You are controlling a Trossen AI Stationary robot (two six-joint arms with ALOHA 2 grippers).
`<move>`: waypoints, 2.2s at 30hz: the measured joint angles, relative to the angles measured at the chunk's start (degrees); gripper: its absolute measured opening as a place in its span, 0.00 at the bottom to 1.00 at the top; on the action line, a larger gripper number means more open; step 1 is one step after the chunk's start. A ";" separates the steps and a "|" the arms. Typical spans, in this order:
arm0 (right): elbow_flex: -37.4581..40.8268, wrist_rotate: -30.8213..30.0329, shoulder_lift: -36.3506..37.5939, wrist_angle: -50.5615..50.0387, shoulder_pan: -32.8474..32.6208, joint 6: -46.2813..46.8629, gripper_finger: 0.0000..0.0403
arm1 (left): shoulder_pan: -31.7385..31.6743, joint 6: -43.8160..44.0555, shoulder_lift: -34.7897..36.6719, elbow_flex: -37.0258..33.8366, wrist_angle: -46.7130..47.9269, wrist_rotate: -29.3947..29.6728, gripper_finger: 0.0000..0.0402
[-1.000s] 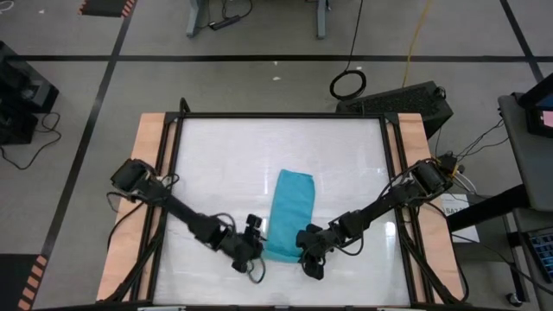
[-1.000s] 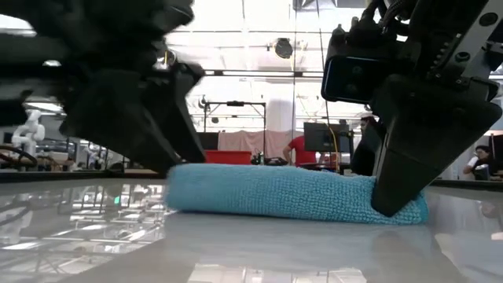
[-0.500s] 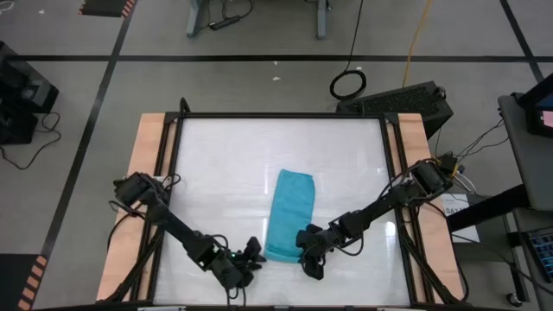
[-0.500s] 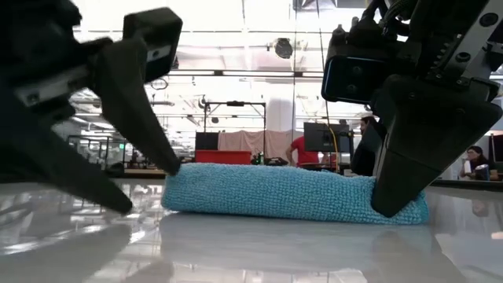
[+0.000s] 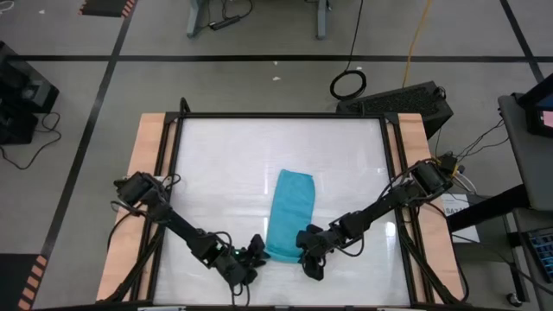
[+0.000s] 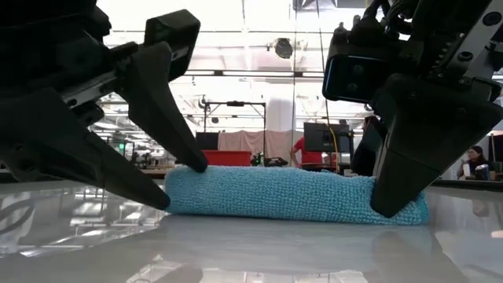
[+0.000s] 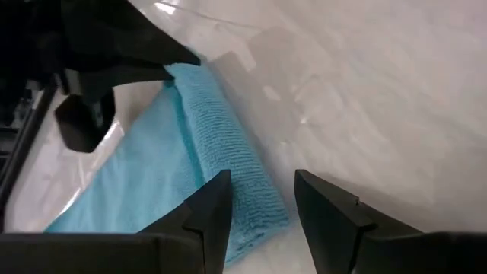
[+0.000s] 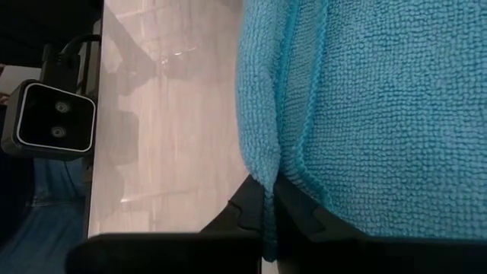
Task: Roll towel into tight, uniform cylinder
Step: Roll the blue towel
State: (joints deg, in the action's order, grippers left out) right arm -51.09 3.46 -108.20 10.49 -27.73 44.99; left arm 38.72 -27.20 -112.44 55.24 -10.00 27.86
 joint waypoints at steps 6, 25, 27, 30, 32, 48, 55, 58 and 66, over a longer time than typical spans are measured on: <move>0.00 -0.19 -0.07 0.95 0.01 0.00 0.00 | -2.56 0.10 -0.07 -0.02 1.49 -3.69 0.38; 0.02 -0.43 -0.05 2.63 -0.03 -0.81 0.01 | -7.69 1.51 -0.20 -0.18 3.43 -6.15 0.03; 0.02 -0.58 0.61 2.12 -0.31 -2.57 0.02 | -8.12 2.63 -0.20 -0.18 3.26 -7.32 0.03; 0.02 -1.19 2.65 0.52 -1.20 -5.98 0.10 | -9.43 6.06 0.21 -0.20 3.02 -11.84 0.02; 0.02 -2.38 4.54 -1.08 -2.23 -8.53 0.18 | -10.68 9.32 0.53 -0.20 2.79 -16.66 0.02; 0.02 -34.27 5.01 -6.40 -17.12 -32.54 0.48 | -21.37 34.05 0.54 0.46 -1.21 -52.46 0.01; -5.41 -45.26 -1.45 -3.75 -18.90 -43.52 0.46 | -23.36 37.39 0.55 0.46 -1.70 -53.79 0.01; -9.18 -45.40 -4.35 -5.68 -18.92 -46.16 0.46 | -23.43 38.00 0.55 0.46 -1.75 -54.51 0.01; -14.27 -50.93 -9.18 -15.05 -19.36 -38.00 0.46 | -23.04 40.62 0.66 0.48 -2.12 -55.91 0.01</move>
State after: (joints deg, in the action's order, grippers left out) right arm -65.36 -47.47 -117.38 -4.56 -47.09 6.99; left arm 15.68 13.42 -111.79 55.72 -12.12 -28.05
